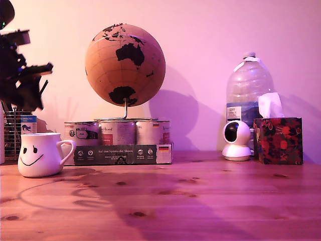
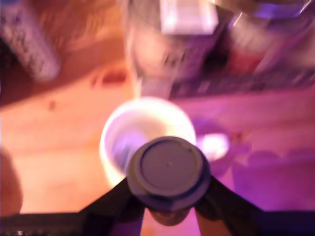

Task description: Pick up the coffee capsules from the table one by one and drop them inside the nearest coffee cup

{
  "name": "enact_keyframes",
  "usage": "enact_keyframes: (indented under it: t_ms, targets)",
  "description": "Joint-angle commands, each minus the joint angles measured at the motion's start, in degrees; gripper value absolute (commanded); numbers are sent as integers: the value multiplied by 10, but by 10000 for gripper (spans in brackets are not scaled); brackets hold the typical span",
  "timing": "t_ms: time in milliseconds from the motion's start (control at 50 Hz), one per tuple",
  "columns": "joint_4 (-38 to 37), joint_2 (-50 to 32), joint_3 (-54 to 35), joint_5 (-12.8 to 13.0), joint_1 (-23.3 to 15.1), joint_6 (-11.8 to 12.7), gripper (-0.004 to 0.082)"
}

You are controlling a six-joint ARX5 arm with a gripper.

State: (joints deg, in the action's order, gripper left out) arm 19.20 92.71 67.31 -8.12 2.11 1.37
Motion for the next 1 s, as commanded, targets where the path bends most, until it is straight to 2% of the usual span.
enact_keyframes:
  t_ms: [0,140,440,780,980]
  targets:
    - [1,0,-3,4,2,-1,181]
    - [8,0,3,15,2,-2,181]
    - [69,45,68,20,3,-8,181]
    - [133,107,145,44,10,-19,181]
    - [160,149,189,70,11,-24,181]
